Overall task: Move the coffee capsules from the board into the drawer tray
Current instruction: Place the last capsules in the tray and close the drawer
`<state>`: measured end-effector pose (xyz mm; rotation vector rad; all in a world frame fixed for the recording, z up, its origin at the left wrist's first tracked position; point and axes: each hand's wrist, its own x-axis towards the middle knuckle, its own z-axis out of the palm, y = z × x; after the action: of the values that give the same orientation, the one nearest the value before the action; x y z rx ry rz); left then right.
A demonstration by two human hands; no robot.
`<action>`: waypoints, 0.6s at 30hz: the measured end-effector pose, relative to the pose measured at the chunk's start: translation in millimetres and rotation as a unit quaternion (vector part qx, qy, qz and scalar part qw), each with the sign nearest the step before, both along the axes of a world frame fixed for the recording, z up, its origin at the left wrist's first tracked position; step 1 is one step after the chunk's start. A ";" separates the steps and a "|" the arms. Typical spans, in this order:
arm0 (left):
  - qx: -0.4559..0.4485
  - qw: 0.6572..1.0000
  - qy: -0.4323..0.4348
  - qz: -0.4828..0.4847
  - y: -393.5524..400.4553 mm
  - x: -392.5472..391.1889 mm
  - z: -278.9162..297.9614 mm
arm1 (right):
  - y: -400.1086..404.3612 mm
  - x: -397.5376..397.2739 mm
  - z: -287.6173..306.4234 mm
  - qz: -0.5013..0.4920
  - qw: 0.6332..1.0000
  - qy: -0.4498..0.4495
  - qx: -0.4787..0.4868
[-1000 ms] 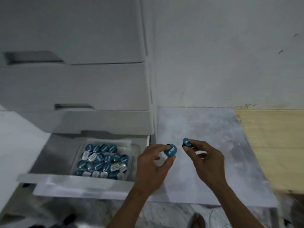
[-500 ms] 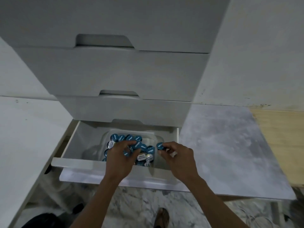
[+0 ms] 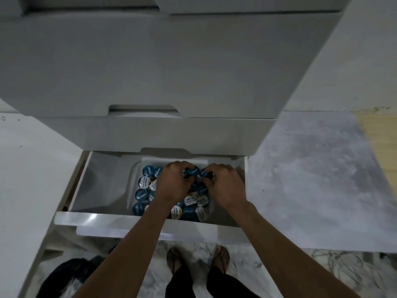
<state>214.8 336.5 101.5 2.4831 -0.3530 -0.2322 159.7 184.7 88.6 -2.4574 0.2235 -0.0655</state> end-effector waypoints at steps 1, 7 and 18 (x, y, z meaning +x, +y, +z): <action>0.014 1.000 0.009 -0.007 -1.7 3.6 -2.2 | -0.7 1.8 -2.4 0.001 1.000 0.009 -0.002; 0.038 0.997 0.020 -0.062 -7.7 14.9 -20.7 | -4.3 6.7 -9.7 0.027 0.999 0.032 -0.021; 0.074 0.993 -0.003 -0.097 -4.4 22.5 -29.3 | 1.0 22.1 -15.4 0.069 0.994 0.046 -0.071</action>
<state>237.4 332.1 72.2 2.5954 -0.6007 -0.3424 181.8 185.7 73.2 -2.6132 0.0920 0.0943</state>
